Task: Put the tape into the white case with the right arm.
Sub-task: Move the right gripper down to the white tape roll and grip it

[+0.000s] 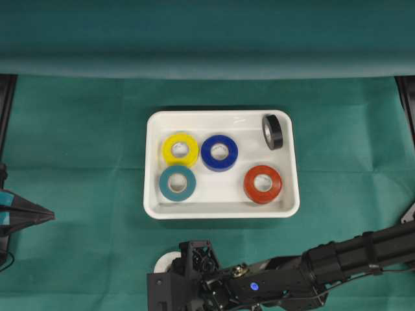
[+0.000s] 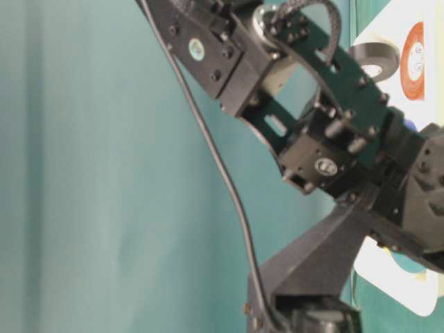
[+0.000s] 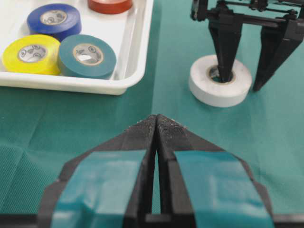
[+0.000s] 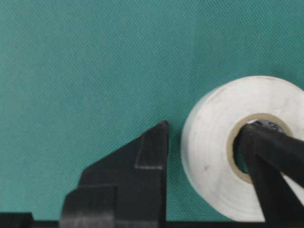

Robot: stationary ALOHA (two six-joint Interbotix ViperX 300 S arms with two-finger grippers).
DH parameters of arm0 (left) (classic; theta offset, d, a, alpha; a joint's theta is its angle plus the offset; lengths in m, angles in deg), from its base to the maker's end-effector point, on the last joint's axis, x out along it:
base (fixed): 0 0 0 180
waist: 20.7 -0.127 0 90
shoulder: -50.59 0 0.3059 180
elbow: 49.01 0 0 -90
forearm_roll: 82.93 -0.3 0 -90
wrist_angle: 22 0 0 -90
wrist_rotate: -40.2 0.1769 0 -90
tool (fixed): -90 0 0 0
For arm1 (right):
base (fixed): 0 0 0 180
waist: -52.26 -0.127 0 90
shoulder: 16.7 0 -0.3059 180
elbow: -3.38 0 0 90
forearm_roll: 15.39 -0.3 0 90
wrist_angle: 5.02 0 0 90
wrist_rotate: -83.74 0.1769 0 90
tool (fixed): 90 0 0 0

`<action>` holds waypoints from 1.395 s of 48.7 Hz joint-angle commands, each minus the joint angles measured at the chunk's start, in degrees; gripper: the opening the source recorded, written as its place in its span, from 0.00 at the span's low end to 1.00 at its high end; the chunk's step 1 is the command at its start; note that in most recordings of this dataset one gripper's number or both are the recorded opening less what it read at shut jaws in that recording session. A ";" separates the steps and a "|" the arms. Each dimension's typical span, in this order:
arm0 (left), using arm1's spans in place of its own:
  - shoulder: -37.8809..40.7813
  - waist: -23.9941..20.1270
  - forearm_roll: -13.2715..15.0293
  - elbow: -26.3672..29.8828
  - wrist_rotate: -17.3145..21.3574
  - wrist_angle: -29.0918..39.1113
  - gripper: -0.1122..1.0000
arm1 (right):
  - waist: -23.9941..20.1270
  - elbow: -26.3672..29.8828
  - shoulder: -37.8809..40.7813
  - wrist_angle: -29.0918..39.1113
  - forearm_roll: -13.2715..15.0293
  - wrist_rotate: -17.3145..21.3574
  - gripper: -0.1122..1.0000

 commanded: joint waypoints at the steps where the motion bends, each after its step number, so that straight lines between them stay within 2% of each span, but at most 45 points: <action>1: 0.53 -0.18 0.00 0.79 0.09 -0.53 0.10 | 0.53 1.32 -0.88 1.58 0.09 -0.18 0.19; 9: 0.53 -0.09 0.09 0.70 0.09 -0.53 0.10 | 0.44 1.41 -1.32 2.02 0.26 -0.35 0.14; 31: 0.53 -0.18 0.09 0.79 0.09 -0.53 0.10 | 0.09 1.41 -3.69 2.72 0.35 -0.62 0.14; 49: 0.53 -0.18 0.09 0.70 0.09 -0.53 0.10 | 0.09 2.02 -8.79 8.00 3.25 -0.62 0.13; 68: 0.53 -0.18 0.09 0.70 0.09 -0.53 0.10 | 0.53 2.37 -8.79 8.26 3.25 -0.53 0.13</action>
